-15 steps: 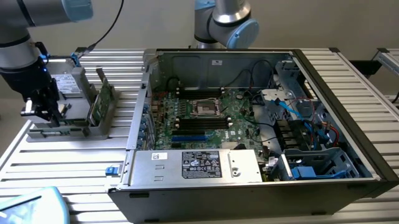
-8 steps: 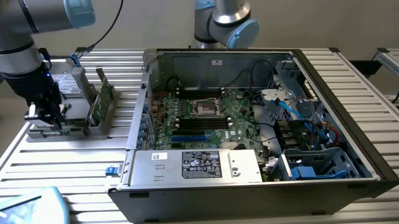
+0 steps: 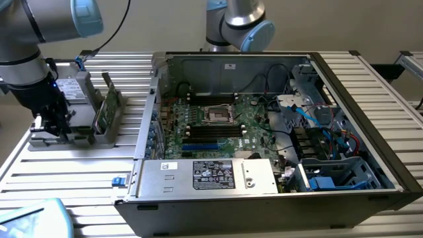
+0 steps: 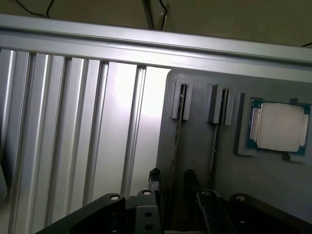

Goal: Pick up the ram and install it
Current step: 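Pick up the ram and move it above insertion slot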

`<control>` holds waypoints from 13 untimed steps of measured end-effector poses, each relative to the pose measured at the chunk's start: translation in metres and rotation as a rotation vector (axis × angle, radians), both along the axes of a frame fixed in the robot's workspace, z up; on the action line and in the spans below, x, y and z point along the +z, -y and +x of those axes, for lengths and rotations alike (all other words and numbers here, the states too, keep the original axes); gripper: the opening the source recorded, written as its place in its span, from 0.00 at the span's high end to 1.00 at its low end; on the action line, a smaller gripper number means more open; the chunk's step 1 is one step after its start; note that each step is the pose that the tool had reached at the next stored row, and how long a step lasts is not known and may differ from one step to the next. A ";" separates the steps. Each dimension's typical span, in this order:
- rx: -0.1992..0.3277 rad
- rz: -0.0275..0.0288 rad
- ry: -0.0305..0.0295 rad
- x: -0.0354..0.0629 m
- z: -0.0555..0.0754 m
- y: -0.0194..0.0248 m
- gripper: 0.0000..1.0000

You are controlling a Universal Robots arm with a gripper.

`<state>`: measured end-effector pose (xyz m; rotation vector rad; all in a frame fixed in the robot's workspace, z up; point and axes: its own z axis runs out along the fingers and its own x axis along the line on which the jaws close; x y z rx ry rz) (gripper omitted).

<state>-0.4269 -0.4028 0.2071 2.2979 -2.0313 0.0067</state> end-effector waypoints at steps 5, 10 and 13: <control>0.000 0.0000 -0.0001 -0.0070 0.000 0.0000 0.67; 0.000 0.0001 0.0000 -0.0076 0.000 0.0000 0.67; -0.003 0.0000 0.0000 -0.0098 0.000 0.0000 0.67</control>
